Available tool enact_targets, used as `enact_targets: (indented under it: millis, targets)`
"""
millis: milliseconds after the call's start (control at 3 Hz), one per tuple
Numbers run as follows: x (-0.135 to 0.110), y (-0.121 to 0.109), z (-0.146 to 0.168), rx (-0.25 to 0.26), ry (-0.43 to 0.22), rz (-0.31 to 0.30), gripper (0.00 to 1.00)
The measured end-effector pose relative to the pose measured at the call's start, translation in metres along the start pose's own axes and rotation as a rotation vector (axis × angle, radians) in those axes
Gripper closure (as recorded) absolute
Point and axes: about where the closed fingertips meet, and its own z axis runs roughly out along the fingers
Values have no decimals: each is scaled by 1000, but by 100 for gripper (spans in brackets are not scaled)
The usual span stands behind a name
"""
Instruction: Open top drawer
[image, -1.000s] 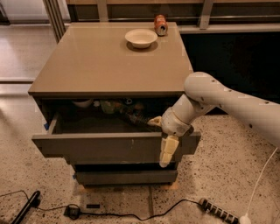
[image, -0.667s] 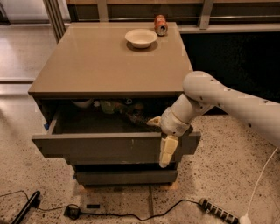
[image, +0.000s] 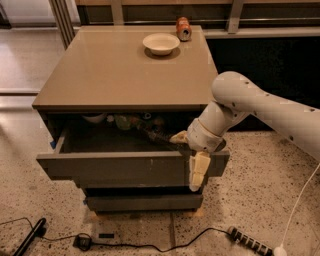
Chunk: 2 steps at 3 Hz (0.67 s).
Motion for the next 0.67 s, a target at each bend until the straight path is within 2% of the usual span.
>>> enact_targets:
  millis: [667]
  targets:
    - [-1, 11, 8, -17, 4, -19, 0]
